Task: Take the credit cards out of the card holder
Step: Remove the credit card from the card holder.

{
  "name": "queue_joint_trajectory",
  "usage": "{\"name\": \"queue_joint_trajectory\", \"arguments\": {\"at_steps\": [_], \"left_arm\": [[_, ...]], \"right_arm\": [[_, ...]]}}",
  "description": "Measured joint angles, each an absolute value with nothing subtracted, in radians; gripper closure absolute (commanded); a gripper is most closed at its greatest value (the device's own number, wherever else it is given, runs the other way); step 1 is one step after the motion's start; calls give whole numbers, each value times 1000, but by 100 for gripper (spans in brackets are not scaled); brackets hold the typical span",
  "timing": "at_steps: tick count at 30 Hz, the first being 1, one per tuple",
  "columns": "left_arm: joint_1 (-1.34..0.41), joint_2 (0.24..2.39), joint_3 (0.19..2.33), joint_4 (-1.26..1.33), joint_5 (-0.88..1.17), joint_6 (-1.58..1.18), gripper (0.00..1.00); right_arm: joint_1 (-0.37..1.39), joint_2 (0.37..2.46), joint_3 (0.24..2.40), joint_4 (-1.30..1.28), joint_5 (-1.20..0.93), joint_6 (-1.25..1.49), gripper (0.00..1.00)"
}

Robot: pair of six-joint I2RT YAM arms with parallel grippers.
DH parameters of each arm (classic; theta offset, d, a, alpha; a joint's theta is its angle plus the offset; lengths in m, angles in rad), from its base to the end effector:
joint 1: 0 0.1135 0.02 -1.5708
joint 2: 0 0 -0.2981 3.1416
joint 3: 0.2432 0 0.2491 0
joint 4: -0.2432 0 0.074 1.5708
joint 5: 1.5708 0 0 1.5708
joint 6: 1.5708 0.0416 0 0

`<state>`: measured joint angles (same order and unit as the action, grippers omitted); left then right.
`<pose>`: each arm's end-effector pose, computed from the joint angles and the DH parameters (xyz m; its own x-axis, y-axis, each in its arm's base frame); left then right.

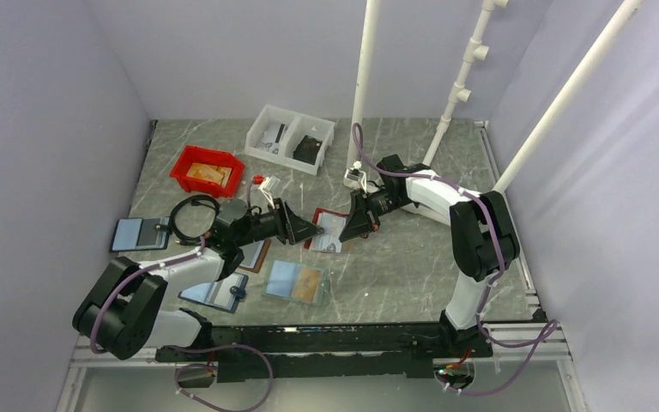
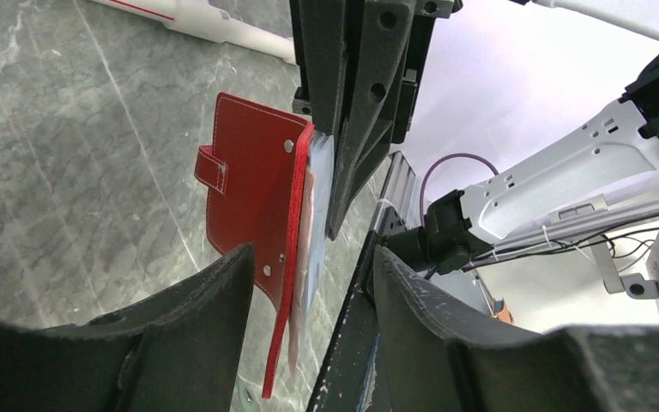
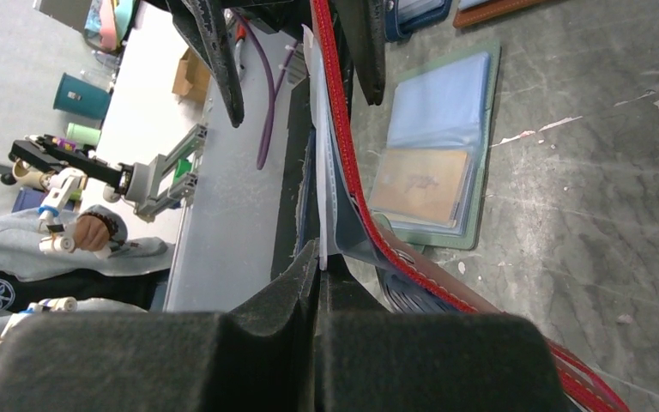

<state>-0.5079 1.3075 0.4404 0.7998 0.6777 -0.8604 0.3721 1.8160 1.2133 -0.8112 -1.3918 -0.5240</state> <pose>0.2064 -0.1447 0.2486 -0.7399 -0.2640 -0.6187 0.5590 0.2703 -0.7839 0.3002 0.1611 0.2346 -0.6926 -0.3659 -0.6216 -0.6404 -0.0845 0.7633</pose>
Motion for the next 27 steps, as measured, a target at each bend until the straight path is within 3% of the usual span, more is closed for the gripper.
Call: {"name": "queue_joint_trajectory", "arguments": {"at_steps": [6, 9, 10, 27], "left_arm": [[-520, 1353, 447, 846, 696, -882, 66], [-521, 1378, 447, 866, 707, -897, 96], [-521, 1384, 448, 871, 711, -904, 100], [-484, 1382, 422, 953, 749, -979, 100]], "right_arm": [[372, 1816, 1213, -818, -1385, -522, 100], [372, 1816, 1213, -814, -1384, -512, 100], [372, 1816, 1213, -813, -1384, -508, 100], [384, 1816, 1225, -809, -1409, -492, 100]]}}
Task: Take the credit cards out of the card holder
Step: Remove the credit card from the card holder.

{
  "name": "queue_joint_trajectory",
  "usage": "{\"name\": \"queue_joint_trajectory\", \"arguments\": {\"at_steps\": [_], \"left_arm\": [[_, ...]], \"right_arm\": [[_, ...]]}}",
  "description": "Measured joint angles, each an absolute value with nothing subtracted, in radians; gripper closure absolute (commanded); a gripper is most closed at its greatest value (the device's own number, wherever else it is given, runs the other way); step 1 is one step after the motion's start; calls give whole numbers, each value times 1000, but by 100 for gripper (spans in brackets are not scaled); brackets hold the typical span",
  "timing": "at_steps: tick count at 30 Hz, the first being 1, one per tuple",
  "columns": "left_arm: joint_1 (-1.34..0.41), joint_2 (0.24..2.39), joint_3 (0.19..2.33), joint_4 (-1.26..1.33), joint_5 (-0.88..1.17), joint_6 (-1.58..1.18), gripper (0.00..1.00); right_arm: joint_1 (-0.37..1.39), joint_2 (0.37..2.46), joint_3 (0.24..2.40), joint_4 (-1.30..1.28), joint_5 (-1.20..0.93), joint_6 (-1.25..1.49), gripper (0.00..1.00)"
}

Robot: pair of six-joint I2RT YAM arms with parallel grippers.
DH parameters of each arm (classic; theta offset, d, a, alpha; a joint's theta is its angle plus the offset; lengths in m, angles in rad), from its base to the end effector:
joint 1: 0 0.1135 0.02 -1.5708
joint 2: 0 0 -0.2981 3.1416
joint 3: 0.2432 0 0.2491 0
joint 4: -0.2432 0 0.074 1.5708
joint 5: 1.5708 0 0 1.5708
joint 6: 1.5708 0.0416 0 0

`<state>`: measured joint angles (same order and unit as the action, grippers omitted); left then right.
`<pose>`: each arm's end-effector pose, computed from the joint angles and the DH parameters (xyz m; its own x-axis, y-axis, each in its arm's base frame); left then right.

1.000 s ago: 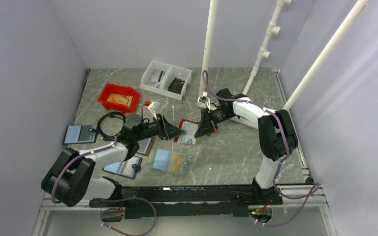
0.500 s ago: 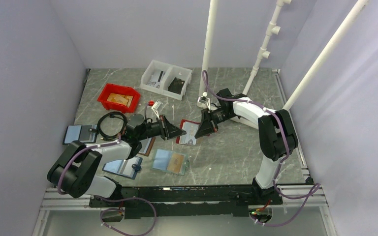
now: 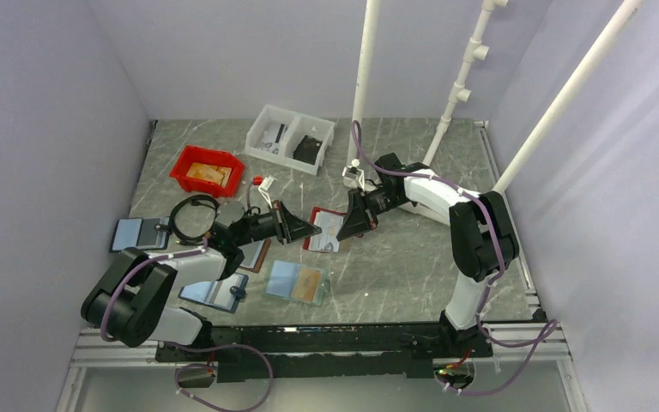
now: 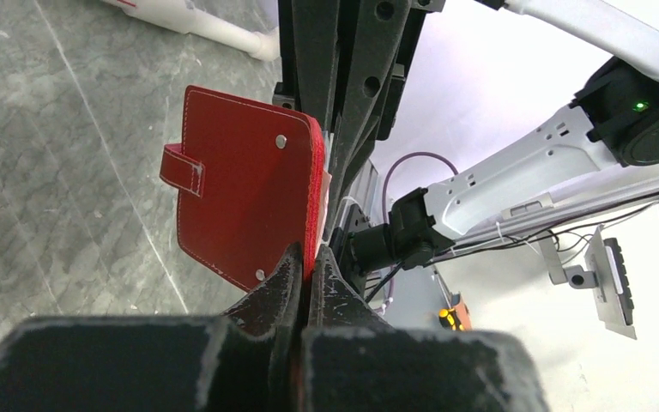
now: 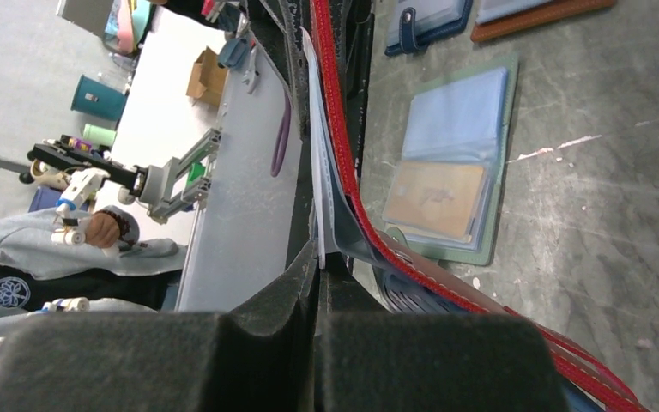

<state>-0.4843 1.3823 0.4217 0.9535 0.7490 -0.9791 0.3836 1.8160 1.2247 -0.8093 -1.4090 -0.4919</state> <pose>0.2136 -0.1444 0.2418 -0.7867 -0.2730 -0.5537 0.5211 0.1874 -0.8327 0.3001 0.1654 0.2382 -0.7039 -0.3661 -0.6087 -0.6214 -0.0977 0.7774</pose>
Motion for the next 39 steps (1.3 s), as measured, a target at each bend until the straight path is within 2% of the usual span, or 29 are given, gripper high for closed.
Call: {"name": "queue_joint_trajectory", "arguments": {"at_steps": [9, 21, 28, 34, 39], "left_arm": [[-434, 1383, 392, 1076, 795, -1070, 100], [-376, 1339, 374, 1076, 816, -1085, 100], [-314, 1285, 340, 1004, 814, -1063, 100], [-283, 1218, 336, 843, 789, -1004, 100], [-286, 1274, 342, 819, 786, -1006, 100]], "right_arm": [[389, 1816, 1245, -824, -1447, -525, 100], [370, 1818, 1245, -842, -1432, -535, 100], [370, 1818, 1251, -870, -1335, -553, 100], [370, 1795, 1263, -875, -1225, -567, 100], [370, 1698, 1263, -860, -1130, -566, 100]]}}
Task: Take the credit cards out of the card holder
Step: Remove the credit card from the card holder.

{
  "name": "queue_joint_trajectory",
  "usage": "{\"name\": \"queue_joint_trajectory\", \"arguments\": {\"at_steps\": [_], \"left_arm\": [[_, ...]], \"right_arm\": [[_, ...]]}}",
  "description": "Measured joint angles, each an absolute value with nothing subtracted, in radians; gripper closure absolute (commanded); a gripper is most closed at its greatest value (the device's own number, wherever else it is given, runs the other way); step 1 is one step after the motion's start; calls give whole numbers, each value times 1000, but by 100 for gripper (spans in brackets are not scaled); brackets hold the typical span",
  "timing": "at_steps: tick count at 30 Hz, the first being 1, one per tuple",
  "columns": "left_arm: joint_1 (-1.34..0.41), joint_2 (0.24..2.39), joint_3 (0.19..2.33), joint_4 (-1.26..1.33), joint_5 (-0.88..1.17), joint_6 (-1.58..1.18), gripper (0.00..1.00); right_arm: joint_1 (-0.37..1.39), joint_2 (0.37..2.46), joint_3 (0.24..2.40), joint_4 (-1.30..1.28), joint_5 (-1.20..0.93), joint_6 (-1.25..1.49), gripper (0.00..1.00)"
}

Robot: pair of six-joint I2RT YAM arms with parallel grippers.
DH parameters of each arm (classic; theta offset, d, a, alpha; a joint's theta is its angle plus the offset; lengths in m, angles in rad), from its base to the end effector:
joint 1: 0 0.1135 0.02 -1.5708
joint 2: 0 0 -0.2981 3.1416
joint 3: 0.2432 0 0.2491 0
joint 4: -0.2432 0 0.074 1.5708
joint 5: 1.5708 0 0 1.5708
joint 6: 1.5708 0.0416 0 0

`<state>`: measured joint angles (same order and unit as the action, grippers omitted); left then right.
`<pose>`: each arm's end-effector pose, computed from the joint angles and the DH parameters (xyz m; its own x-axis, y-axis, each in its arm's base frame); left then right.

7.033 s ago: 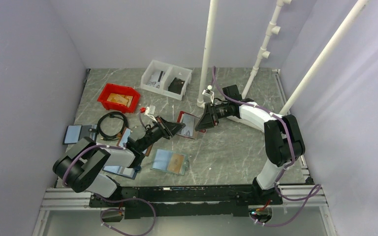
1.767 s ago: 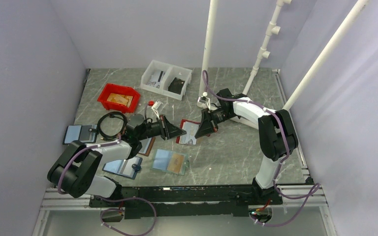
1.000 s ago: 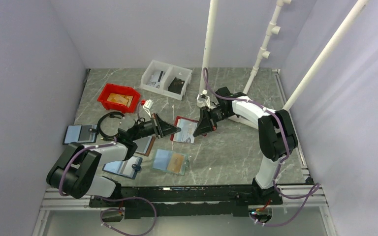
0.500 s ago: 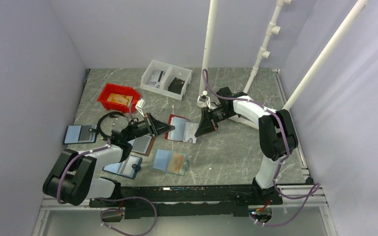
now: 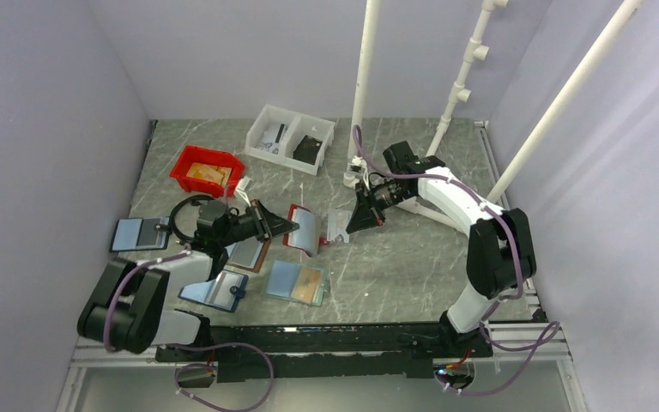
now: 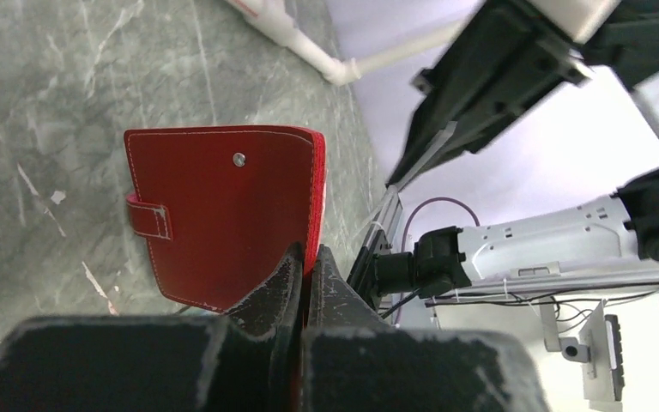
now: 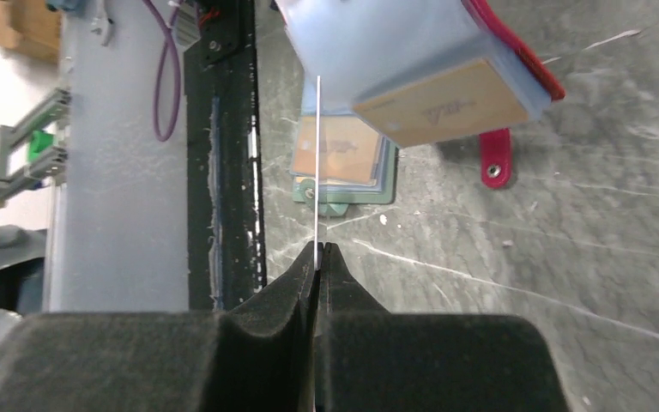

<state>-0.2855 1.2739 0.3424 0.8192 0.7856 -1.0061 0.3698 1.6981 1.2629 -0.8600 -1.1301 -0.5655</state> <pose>0.2104 -0.0924 0.2287 -0.7954 -0.3889 -0.4648 0.3766 0.2838 -0.8818 0.2916 0.1534 0.2734 -0.5520 -0.4591 -0.6961 -0.8047 0.0744 0.5890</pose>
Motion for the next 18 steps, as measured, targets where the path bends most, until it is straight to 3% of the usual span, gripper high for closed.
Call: {"name": "queue_joint_trajectory", "arguments": {"at_steps": [18], "left_arm": [[-461, 1756, 515, 1203, 717, -1211, 100]], "right_arm": [[370, 1615, 1263, -860, -1026, -581, 100]]}}
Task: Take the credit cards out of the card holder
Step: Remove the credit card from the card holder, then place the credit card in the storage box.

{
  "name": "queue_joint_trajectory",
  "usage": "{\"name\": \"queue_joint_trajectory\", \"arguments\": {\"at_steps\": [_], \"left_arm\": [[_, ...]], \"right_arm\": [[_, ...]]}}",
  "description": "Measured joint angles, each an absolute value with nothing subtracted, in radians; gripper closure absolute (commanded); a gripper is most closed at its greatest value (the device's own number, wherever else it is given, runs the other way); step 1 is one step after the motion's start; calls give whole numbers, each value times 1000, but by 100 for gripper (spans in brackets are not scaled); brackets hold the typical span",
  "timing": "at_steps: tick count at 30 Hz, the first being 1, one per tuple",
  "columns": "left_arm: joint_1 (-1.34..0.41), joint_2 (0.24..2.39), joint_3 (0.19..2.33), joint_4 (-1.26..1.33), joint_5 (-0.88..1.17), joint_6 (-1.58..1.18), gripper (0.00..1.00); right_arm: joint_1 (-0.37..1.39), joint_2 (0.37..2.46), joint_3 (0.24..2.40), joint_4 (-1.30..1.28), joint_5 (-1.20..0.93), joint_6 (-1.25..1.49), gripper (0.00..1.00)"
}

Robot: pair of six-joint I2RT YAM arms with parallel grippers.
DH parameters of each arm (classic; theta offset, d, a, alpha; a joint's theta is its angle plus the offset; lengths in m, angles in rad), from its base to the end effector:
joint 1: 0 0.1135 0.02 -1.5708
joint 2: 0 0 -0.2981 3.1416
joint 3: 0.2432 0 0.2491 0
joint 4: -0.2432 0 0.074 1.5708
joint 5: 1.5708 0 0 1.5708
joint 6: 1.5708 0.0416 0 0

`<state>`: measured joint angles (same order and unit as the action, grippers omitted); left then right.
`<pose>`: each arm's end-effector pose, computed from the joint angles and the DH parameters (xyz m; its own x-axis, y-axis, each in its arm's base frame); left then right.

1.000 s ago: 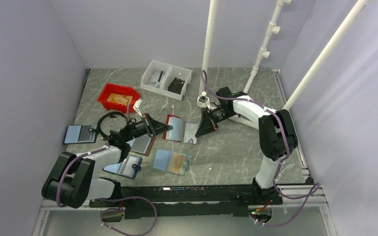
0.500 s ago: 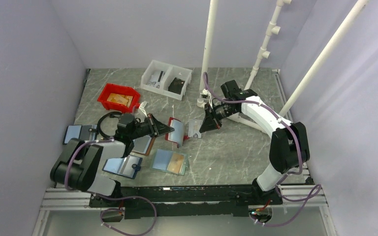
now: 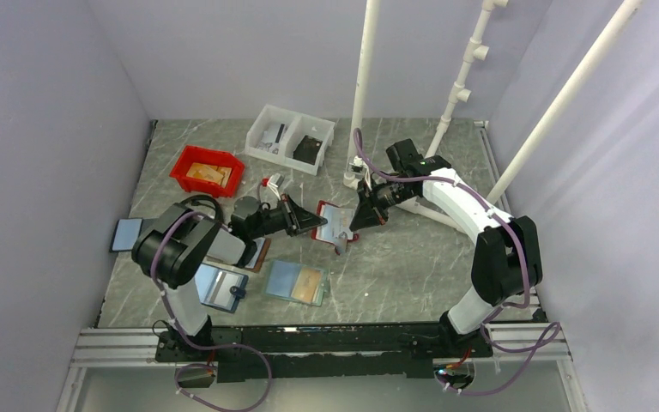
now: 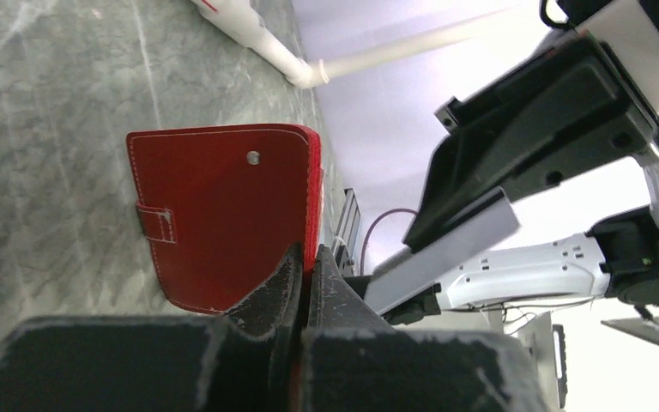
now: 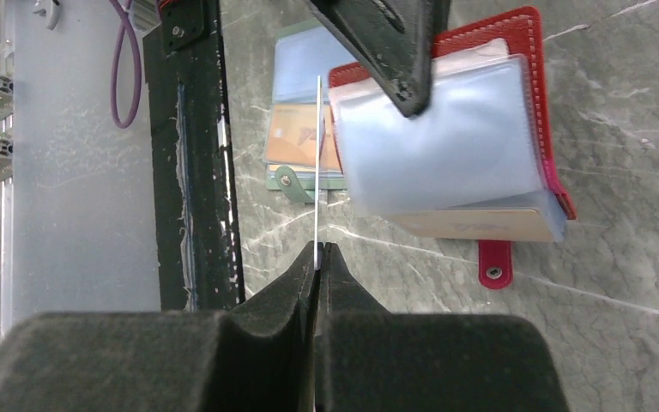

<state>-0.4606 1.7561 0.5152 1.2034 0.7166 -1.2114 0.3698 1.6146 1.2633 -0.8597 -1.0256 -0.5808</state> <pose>0.2703 -0.1646 0.1932 -0.8760 -0.3533 -0.3284 0.2932 0.1506 -0.9441 0.2802 0.1468 0.2950 -0.4727 -0.4884 -0.7335 -0.8702 0.1277 0.4759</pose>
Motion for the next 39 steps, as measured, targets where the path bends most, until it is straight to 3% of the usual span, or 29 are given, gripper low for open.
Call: {"name": "queue_joint_trajectory", "arguments": {"at_steps": [7, 11, 18, 32, 36, 39], "left_arm": [[-457, 1871, 513, 1231, 652, -1242, 100], [-457, 1863, 511, 1105, 609, -1193, 88], [-456, 1711, 540, 654, 486, -1024, 71], [-458, 1599, 592, 284, 389, -853, 64], [-458, 1454, 580, 219, 327, -823, 46], [-458, 1265, 540, 204, 276, -797, 11]], "right_arm": [[367, 1614, 1263, -860, -1026, -584, 100], [365, 1614, 1263, -860, -1026, -584, 100], [365, 1615, 1263, -861, -1026, -584, 100], [369, 1617, 1263, -861, -1026, -584, 100], [381, 1622, 1263, -860, -1021, -584, 100], [390, 1627, 1263, -860, -1019, -584, 100]]}}
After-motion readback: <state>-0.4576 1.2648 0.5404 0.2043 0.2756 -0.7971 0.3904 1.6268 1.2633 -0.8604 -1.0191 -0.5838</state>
